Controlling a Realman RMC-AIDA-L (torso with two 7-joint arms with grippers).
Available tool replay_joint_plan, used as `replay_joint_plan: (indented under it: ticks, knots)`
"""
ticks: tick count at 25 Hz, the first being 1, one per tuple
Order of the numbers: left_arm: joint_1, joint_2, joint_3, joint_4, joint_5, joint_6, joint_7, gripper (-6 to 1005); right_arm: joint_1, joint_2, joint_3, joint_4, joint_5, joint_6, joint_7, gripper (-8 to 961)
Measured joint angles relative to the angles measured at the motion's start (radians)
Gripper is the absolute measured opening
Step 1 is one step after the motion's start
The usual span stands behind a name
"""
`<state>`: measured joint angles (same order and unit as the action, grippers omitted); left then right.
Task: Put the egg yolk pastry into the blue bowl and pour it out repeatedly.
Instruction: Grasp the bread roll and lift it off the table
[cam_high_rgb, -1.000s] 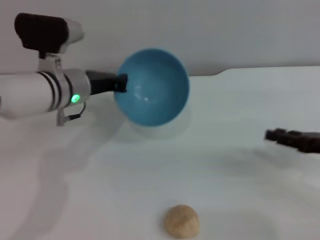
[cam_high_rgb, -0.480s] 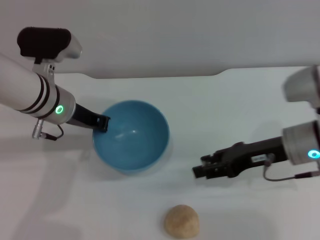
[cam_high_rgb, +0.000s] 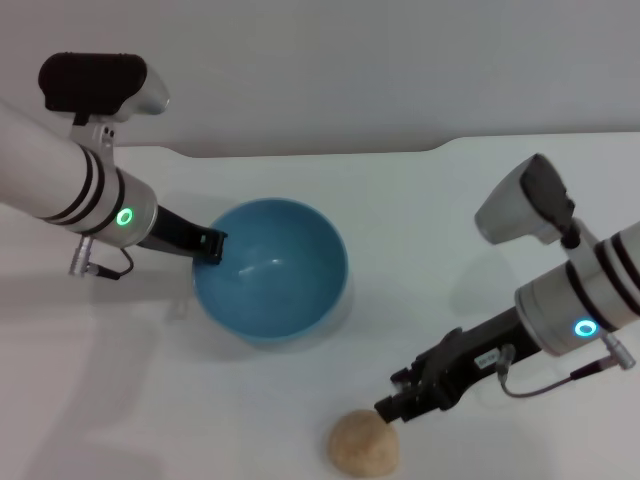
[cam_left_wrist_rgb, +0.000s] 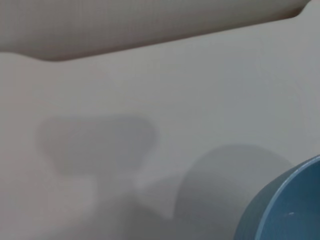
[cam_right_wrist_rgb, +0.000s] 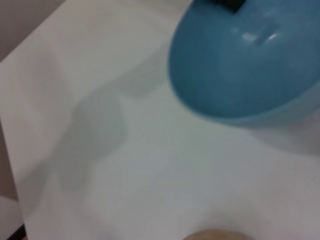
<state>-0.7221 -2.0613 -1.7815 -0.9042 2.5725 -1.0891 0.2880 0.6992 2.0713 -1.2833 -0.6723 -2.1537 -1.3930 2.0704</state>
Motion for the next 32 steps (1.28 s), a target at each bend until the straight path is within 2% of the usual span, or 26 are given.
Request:
replay_joint_plan:
  ticks: [4,10,19,25,28,32]
  knots:
    - [-0.01,-0.001,0.024,-0.004,-0.001,0.011,-0.008,22,0.006,0.007,-0.052,0.017,0.01,0.009,0.011,469]
    - [-0.015,-0.002,0.043,-0.004,-0.001,0.02,-0.013,27,0.017,0.009,-0.191,0.045,0.097,0.066,0.044,469]
    - [-0.018,-0.004,0.047,-0.004,-0.001,0.021,-0.013,26,0.026,0.012,-0.34,0.053,0.116,0.207,0.151,468]
    - [-0.012,-0.002,0.048,-0.004,0.0,0.02,-0.013,26,0.012,0.006,-0.335,0.054,0.173,0.261,0.149,467]
    - [-0.012,-0.001,0.048,-0.004,0.0,0.02,-0.013,27,0.006,0.002,-0.301,0.053,0.182,0.252,0.15,360]
    - [-0.011,0.0,0.048,-0.004,0.0,0.016,-0.009,27,-0.008,-0.004,-0.223,0.047,0.182,0.203,0.149,316]
